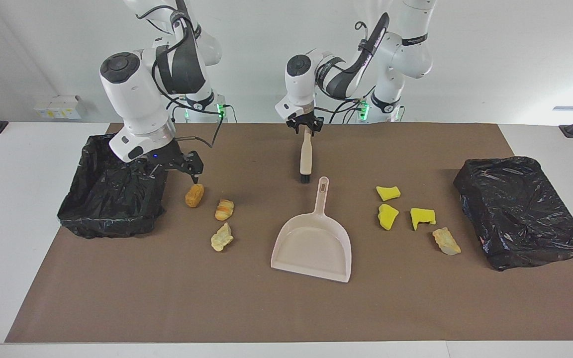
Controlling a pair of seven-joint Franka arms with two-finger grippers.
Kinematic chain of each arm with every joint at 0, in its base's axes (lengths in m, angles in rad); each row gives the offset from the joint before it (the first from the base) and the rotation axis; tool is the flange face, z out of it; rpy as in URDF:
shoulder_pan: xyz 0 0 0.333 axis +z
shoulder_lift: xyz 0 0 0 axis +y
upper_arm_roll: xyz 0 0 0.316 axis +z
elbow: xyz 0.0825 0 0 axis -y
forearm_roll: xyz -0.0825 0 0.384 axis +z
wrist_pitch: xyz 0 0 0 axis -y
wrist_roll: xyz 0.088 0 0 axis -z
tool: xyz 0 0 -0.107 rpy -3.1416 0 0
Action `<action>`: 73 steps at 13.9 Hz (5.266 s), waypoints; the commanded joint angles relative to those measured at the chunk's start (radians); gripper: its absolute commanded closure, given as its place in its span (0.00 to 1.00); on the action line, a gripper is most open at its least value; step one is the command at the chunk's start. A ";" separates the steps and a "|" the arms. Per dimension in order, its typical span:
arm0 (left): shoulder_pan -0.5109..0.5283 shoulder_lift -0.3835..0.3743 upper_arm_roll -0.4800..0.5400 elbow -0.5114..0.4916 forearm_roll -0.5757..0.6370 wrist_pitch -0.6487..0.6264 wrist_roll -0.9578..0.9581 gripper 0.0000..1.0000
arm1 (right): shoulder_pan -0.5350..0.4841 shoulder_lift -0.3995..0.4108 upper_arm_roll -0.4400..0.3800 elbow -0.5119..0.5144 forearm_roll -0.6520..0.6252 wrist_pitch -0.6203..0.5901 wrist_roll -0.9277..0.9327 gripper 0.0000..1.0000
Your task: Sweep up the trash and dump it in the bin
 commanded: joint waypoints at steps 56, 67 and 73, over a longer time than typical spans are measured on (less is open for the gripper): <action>0.865 0.182 0.018 0.341 0.189 -0.335 0.581 1.00 | 0.260 0.215 0.025 0.244 -0.062 -0.080 -0.248 1.00; 0.812 -0.019 0.028 0.273 -0.031 -0.410 0.352 1.00 | 0.229 0.091 0.025 -0.047 -0.180 0.036 -1.182 1.00; 0.873 -0.050 0.025 0.114 -0.043 -0.273 0.350 1.00 | 0.295 0.157 0.025 -0.075 -0.194 0.229 -1.194 1.00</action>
